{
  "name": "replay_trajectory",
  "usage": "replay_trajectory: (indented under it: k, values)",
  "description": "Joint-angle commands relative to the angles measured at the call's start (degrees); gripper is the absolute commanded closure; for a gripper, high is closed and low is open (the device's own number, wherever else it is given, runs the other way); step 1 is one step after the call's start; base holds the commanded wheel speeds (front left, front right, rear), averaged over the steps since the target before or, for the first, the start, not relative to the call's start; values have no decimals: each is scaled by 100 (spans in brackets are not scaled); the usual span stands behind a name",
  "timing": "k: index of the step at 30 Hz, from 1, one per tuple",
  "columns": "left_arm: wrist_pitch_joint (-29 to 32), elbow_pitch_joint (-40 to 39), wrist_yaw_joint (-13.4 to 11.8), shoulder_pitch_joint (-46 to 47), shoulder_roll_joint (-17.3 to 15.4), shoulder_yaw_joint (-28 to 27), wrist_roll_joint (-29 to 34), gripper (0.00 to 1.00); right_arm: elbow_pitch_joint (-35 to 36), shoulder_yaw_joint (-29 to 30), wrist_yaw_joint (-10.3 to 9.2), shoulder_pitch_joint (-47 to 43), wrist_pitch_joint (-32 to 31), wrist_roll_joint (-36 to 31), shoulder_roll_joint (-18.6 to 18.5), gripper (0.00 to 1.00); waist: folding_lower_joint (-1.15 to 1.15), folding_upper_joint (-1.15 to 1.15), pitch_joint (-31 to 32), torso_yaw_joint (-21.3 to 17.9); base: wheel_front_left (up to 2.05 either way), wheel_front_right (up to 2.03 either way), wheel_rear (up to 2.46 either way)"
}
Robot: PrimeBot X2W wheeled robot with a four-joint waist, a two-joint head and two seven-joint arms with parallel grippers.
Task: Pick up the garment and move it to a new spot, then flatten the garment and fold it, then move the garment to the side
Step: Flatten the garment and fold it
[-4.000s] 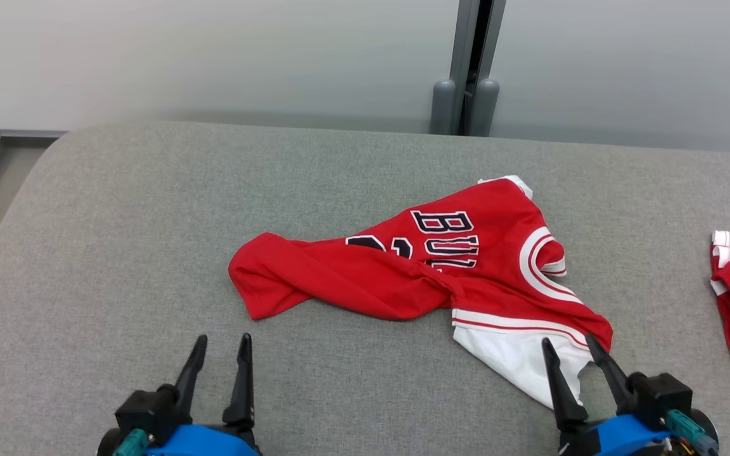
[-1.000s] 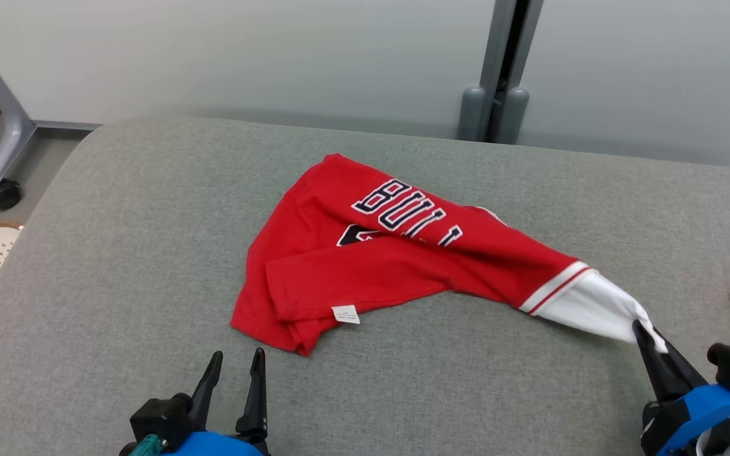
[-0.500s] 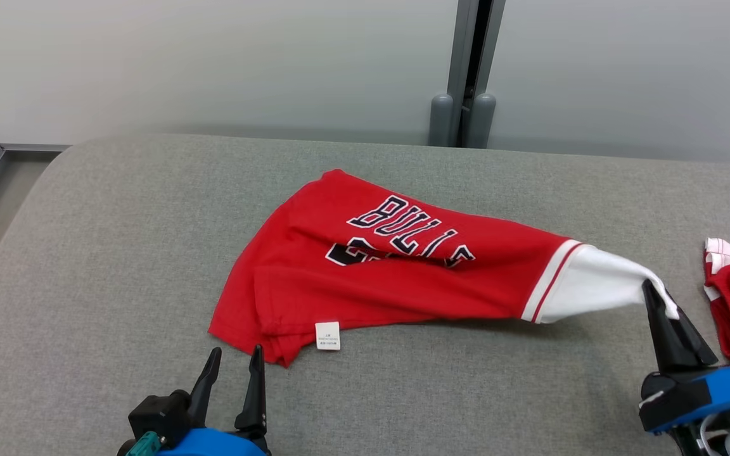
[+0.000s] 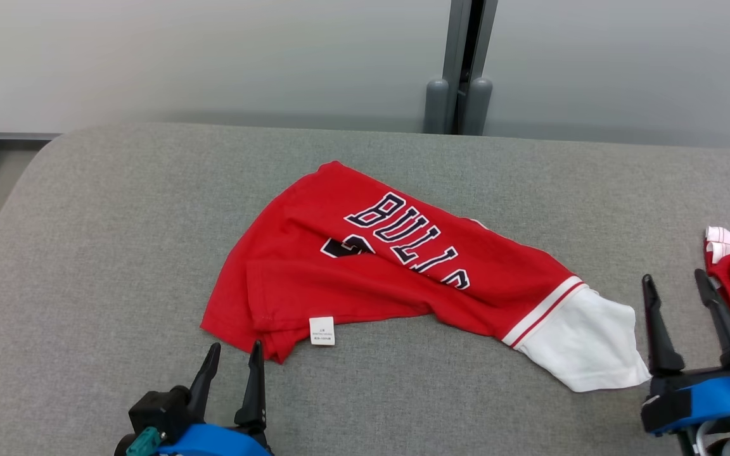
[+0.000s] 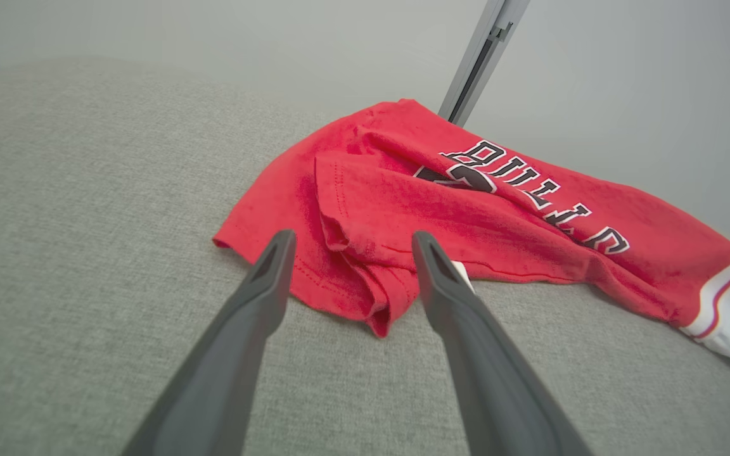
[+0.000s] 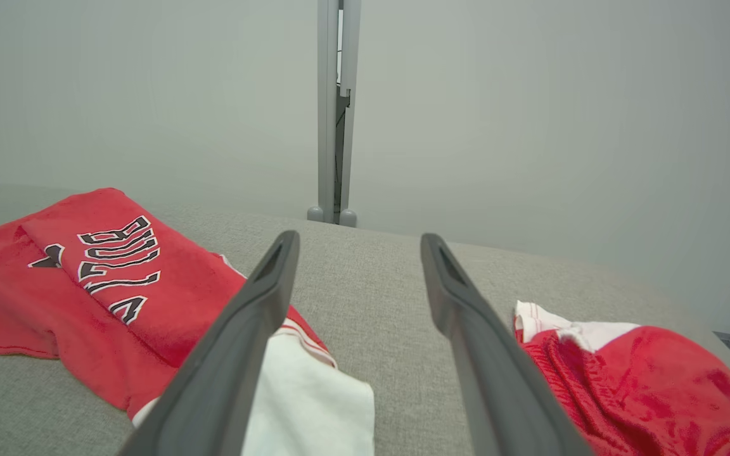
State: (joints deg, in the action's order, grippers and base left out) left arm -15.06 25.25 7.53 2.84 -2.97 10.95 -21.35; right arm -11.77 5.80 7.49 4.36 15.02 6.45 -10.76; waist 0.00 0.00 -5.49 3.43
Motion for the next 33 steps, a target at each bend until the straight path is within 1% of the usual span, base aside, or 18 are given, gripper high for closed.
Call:
replay_trajectory:
  k: [1,3,8,11,17,24,25,26,27,30,33]
  values:
    - [-15,-8,-8,120,3,-32,43,0,55,16,0,-105,18,-114,85,0,0,0,-15,-1,0,0,0]
    - [-15,4,-8,185,4,-31,56,0,69,23,0,-152,18,-345,229,0,0,0,-76,-17,0,0,0]
    - [-15,96,-8,466,2,119,-34,0,-37,-175,0,-95,18,-545,433,0,0,0,-273,-84,0,0,0]
    - [-15,225,-8,677,-31,214,-114,0,-87,-294,0,33,18,-603,494,0,0,0,-440,-170,0,0,0]
    - [-15,727,-8,924,-69,74,37,0,-137,-346,0,168,18,-625,529,0,0,0,-619,-294,0,0,0]
    - [-15,816,-8,1020,-50,2,69,0,-180,-384,0,207,18,-589,583,0,0,0,-689,-352,0,0,0]
    - [-15,819,-8,1024,-48,2,56,25,-187,-392,0,216,18,-581,588,0,0,0,-688,-358,0,0,0]
    - [-15,822,-8,1032,-46,13,47,74,-196,-402,0,224,18,-584,598,0,0,0,-688,-363,0,0,0]
    - [-15,787,-8,1052,-44,25,42,100,-201,-408,0,231,18,-590,610,0,0,0,-687,-367,0,0,0]
    - [-15,684,-8,1043,-65,48,67,100,-241,-394,0,229,18,-557,626,0,0,0,-632,-361,0,0,0]
    - [-15,525,-8,897,-70,-35,133,100,-309,-330,0,103,18,-519,637,0,0,0,-443,-305,0,0,0]
